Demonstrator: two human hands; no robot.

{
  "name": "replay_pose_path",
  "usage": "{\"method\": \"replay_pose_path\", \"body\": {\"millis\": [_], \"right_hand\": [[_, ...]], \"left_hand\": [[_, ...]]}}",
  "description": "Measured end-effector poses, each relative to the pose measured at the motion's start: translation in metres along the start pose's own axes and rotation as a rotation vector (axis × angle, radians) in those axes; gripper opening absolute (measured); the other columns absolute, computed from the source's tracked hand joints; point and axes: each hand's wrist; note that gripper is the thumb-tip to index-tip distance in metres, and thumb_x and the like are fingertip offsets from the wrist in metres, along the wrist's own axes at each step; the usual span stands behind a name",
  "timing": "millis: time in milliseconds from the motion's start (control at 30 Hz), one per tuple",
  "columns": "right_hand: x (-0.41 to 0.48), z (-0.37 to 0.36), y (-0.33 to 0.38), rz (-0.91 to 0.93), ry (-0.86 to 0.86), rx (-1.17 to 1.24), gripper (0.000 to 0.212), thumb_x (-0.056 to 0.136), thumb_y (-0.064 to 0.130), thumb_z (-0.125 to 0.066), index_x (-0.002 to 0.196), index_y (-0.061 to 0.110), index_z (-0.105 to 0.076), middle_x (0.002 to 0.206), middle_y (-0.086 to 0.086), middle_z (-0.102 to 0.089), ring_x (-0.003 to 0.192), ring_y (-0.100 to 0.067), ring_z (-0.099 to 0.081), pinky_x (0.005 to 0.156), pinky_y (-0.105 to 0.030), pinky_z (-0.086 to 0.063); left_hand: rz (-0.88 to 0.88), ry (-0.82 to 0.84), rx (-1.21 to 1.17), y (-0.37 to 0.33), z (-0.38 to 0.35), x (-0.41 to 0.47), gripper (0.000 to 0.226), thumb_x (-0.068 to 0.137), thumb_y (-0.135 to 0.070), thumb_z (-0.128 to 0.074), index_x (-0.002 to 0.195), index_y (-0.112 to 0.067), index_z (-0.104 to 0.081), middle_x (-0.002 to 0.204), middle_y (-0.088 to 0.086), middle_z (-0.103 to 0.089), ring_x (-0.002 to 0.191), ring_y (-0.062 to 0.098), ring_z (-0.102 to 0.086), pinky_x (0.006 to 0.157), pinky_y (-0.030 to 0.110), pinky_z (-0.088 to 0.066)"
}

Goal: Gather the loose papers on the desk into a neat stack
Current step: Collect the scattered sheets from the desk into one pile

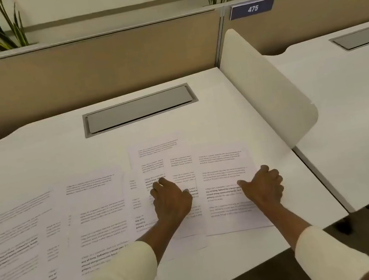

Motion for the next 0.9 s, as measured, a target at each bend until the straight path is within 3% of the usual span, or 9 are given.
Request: {"method": "replay_pose_path", "body": {"millis": [100, 267, 533, 733, 833, 900], "right_hand": [[0.006, 0.001, -0.008, -0.049, 0.021, 0.008, 0.079, 0.085, 0.045, -0.087, 0.14, -0.001, -0.054, 0.143, -0.025, -0.049, 0.137, -0.044, -0.046, 0.11, -0.053, -0.047], [0.009, -0.005, -0.004, 0.04, 0.058, -0.064, 0.075, 0.083, 0.045, -0.09, 0.139, 0.005, -0.06, 0.141, -0.021, -0.049, 0.137, -0.041, -0.045, 0.111, -0.05, -0.047], [-0.009, -0.029, 0.019, 0.185, 0.065, -0.098, 0.07, 0.087, 0.047, -0.084, 0.139, 0.008, -0.059, 0.138, -0.015, -0.049, 0.135, -0.037, -0.046, 0.108, -0.048, -0.048], [-0.018, -0.045, 0.034, 0.227, 0.079, -0.062, 0.072, 0.087, 0.046, -0.084, 0.143, 0.009, -0.057, 0.137, -0.013, -0.05, 0.134, -0.035, -0.047, 0.106, -0.046, -0.051], [-0.018, -0.049, 0.038, 0.239, 0.09, -0.052, 0.073, 0.088, 0.047, -0.083, 0.145, 0.01, -0.056, 0.137, -0.012, -0.051, 0.134, -0.033, -0.047, 0.104, -0.045, -0.052], [-0.017, -0.05, 0.038, 0.23, 0.105, -0.022, 0.075, 0.089, 0.046, -0.083, 0.148, 0.01, -0.055, 0.139, -0.012, -0.05, 0.137, -0.033, -0.045, 0.106, -0.047, -0.052]], "left_hand": [[0.079, 0.014, -0.013, -0.002, -0.003, 0.001, 0.084, 0.097, -0.038, -0.075, 0.154, 0.005, -0.032, 0.158, 0.023, -0.04, 0.148, 0.04, -0.04, 0.116, 0.049, -0.046], [0.135, -0.006, -0.037, -0.003, -0.005, 0.005, 0.08, 0.096, -0.039, -0.076, 0.15, 0.004, -0.035, 0.156, 0.022, -0.04, 0.146, 0.04, -0.042, 0.114, 0.051, -0.048], [0.236, 0.0, -0.159, -0.005, -0.001, 0.015, 0.085, 0.094, -0.039, -0.081, 0.152, 0.002, -0.035, 0.156, 0.021, -0.041, 0.145, 0.039, -0.045, 0.112, 0.047, -0.051], [0.272, 0.036, -0.216, -0.006, 0.004, 0.02, 0.089, 0.092, -0.036, -0.084, 0.154, 0.003, -0.033, 0.154, 0.019, -0.043, 0.136, 0.039, -0.059, 0.11, 0.046, -0.056], [0.295, 0.055, -0.243, -0.007, 0.005, 0.022, 0.088, 0.092, -0.034, -0.084, 0.156, 0.0, -0.034, 0.154, 0.017, -0.052, 0.136, 0.036, -0.062, 0.109, 0.044, -0.057], [0.305, 0.073, -0.284, -0.007, 0.006, 0.022, 0.075, 0.094, -0.029, -0.081, 0.152, -0.005, -0.042, 0.147, 0.012, -0.064, 0.127, 0.032, -0.068, 0.101, 0.041, -0.06]]}}
Point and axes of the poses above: each hand's wrist, its own x-axis towards the middle knuckle, its own z-axis out of the back of the hand, y = z × x
